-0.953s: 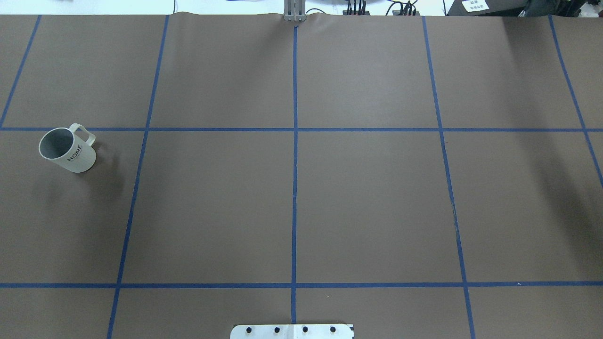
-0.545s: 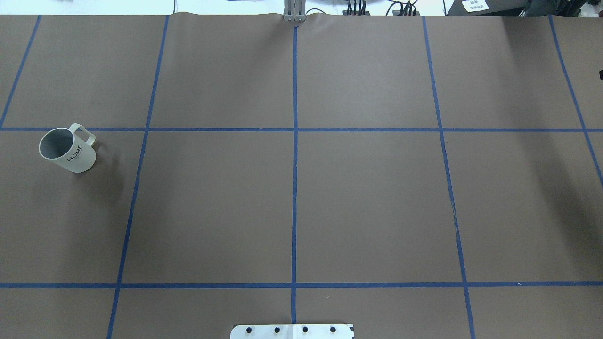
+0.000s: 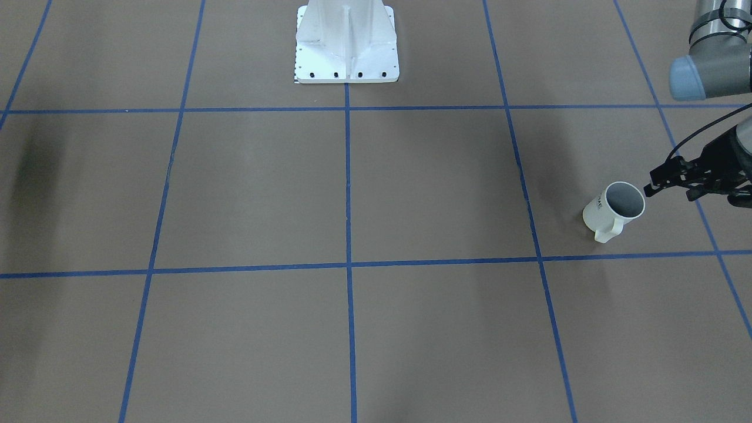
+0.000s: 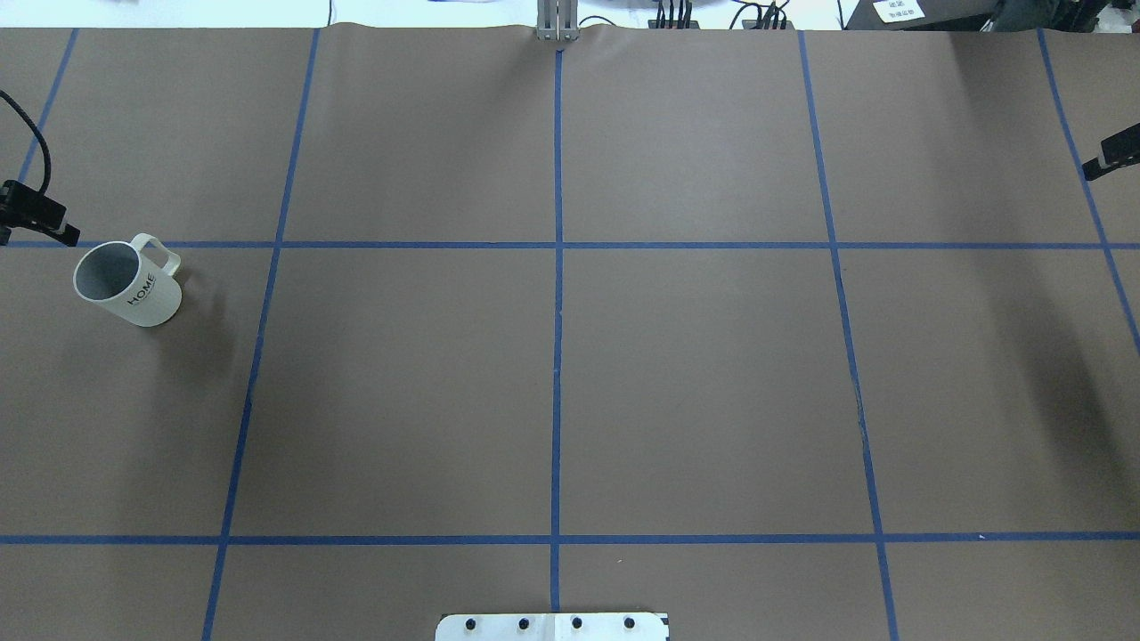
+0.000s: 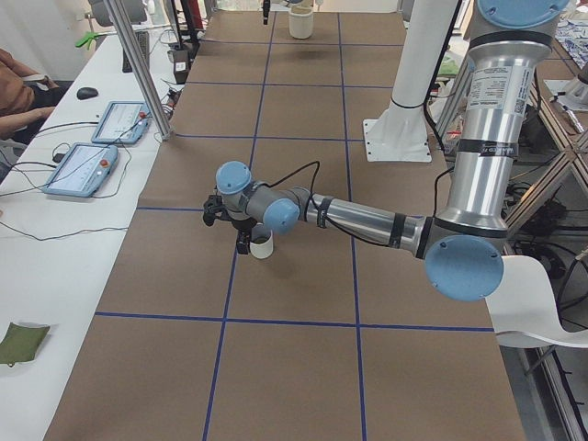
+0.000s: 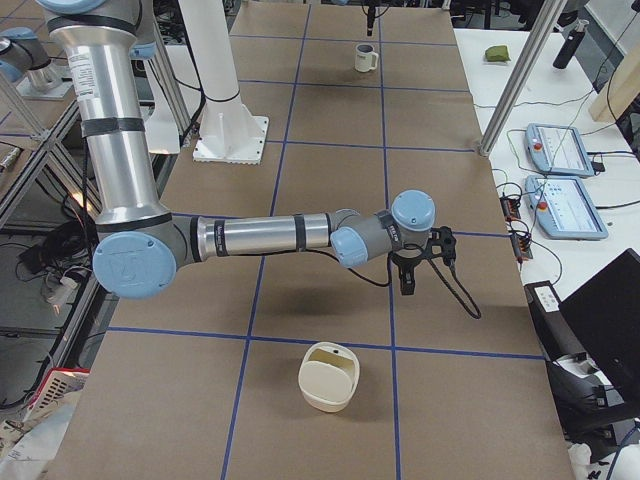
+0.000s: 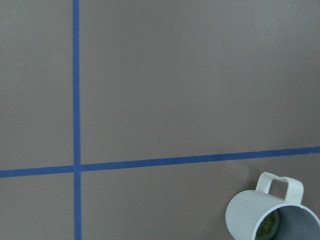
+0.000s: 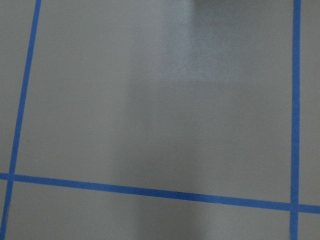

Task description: Left arm hands cup to right arm to dump lemon

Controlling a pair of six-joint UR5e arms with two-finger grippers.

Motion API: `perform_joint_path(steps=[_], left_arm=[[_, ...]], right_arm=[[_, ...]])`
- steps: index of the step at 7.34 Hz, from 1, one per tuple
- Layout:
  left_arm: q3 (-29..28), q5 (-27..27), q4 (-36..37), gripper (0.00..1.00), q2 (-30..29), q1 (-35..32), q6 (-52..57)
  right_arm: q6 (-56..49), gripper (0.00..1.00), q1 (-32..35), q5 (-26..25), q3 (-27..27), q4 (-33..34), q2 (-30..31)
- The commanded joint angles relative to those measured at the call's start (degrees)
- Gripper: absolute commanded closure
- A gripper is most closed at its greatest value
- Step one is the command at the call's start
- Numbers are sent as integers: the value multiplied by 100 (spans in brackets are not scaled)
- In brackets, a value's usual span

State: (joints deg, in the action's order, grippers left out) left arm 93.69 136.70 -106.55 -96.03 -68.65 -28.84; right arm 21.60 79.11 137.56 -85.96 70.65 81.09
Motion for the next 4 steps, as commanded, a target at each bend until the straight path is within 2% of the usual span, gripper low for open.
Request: perform_joint_path(steps=[1,4], left_arm=[[-79,-335,-50,0,14,412,-174],[-403,-346,-58,0,6,545,-139]], right_arm=[[11,0,-124,-18,44,-77,-6],[11,0,-238,-53,238,-77,-94]])
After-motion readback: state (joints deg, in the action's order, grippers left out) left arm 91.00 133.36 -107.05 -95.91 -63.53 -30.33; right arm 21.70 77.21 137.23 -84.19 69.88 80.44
